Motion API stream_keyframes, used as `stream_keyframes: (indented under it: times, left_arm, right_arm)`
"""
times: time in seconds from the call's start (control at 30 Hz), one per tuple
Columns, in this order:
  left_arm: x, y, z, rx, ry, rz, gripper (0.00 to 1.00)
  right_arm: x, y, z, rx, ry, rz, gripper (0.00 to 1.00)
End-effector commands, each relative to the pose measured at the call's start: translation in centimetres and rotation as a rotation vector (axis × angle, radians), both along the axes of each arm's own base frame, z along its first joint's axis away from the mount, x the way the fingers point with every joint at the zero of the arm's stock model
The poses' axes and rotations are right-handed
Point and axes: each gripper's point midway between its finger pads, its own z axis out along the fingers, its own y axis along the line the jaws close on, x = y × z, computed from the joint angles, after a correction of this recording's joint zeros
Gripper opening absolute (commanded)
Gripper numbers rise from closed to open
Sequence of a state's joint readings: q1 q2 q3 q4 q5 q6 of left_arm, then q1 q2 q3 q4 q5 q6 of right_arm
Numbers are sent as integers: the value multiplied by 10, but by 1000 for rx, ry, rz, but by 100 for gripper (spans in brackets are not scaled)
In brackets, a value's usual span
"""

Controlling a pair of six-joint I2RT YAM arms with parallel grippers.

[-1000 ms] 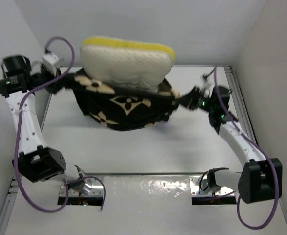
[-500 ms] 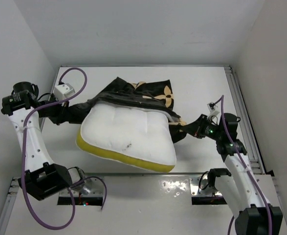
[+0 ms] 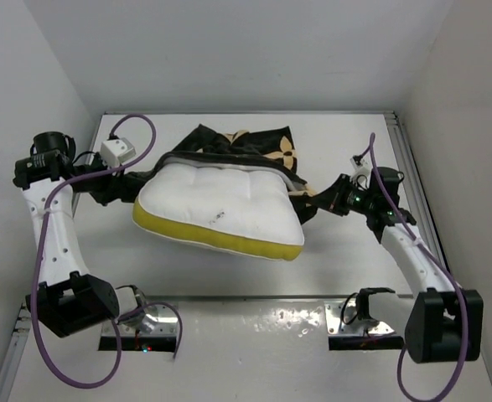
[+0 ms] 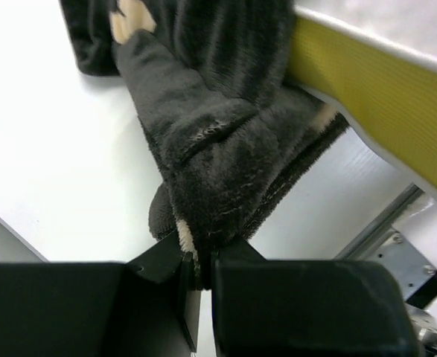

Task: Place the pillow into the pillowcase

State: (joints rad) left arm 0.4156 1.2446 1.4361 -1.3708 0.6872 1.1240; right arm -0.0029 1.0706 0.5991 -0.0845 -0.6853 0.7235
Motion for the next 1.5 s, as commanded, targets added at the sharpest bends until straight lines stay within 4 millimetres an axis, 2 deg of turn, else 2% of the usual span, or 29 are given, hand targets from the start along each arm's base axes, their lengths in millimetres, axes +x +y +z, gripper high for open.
stream_keyframes:
  times: [0.0,0.03,0.13,0.17,0.2,0.23,0.27,0.3,0.37,0.4,0.43,0.53,0.57,0.6,0.63,0.67,0.7,0.73,0.77,0.8,0.83,0.9,0.93,1.0,1.07,1.2,1.27,1.37,1.47]
  left_arm:
    - [14,25,1,167,-97,-40,0]
    - [9,27,-8,199,-76,-70,1]
    - [-6,28,-37,223,18,-107,43]
    - [-7,28,-44,225,38,-112,68]
    - [-6,31,-47,229,44,-104,78]
    - [-4,33,-47,229,47,-83,82]
    - [6,40,-41,243,3,-54,85]
    - [11,42,-36,227,-10,-11,99]
    - [33,51,-12,245,-109,40,100]
    - [40,47,-5,224,-129,61,100]
    - [53,37,7,223,-175,33,100]
    - [74,-5,16,190,-205,-17,97]
    - [77,-49,10,152,-180,-93,94]
    - [82,-70,7,164,-184,-126,82]
    - [77,-114,-5,149,-151,-240,73]
    - [73,-137,-11,136,-124,-277,63]
    - [73,-151,-16,164,-113,-300,41]
    - [66,-187,-27,177,-85,-389,34]
    - [63,-199,-32,196,-70,-399,33]
    - [63,-211,-33,202,-67,-423,40]
    - [53,-234,-47,217,-32,-488,51]
    - [44,-251,-57,240,-10,-529,74]
    - [35,-265,-69,253,14,-576,77]
    - [24,-272,-85,275,49,-617,81]
    - [15,-277,-96,283,70,-630,81]
    - [18,-280,-103,271,50,-602,82]
    - [13,-287,-102,247,57,-622,82]
    - [1,-296,-100,208,85,-659,82]
    - [-13,-303,-93,162,112,-706,82]
  right_arm:
    - [23,-15,-2,-16,-12,-113,0]
    - [17,-19,-16,-30,13,-135,0]
    - [15,-37,-25,-98,13,-223,0]
    - [14,-42,-26,-127,14,-224,0]
    - [13,-43,-25,-143,15,-216,0]
    - [17,-42,-18,-166,-9,-196,2]
    - [14,-40,-24,-175,25,-176,2]
    - [14,-36,-24,-176,32,-158,2]
    - [14,-31,-27,-171,40,-135,2]
    - [11,-20,-34,-169,57,-93,2]
    - [9,-14,-37,-162,65,-71,5]
    - [8,-12,-48,-152,119,-65,10]
    - [7,-13,-49,-153,131,-66,23]
    - [10,-16,-47,-162,125,-72,29]
    - [7,-21,-49,-175,150,-81,37]
    - [8,-26,-48,-191,156,-94,49]
    - [15,-41,-38,-219,139,-138,54]
    - [8,-53,-43,-258,192,-181,59]
    - [7,-61,-41,-281,201,-209,71]
    - [7,-77,-34,-297,196,-266,98]
    - [0,-86,-36,-315,224,-304,99]
    - [-6,-110,-35,-352,240,-399,99]
    - [-12,-115,-27,-363,215,-425,99]
    - [-16,-120,-19,-391,170,-436,99]
    - [-21,-116,-3,-399,88,-409,99]
    - [-42,-79,15,-370,-31,-203,99]
    - [-58,-63,13,-350,-32,-134,98]
    - [-83,-42,-13,-282,40,-74,99]
    - [-96,-25,-26,-253,54,-26,99]
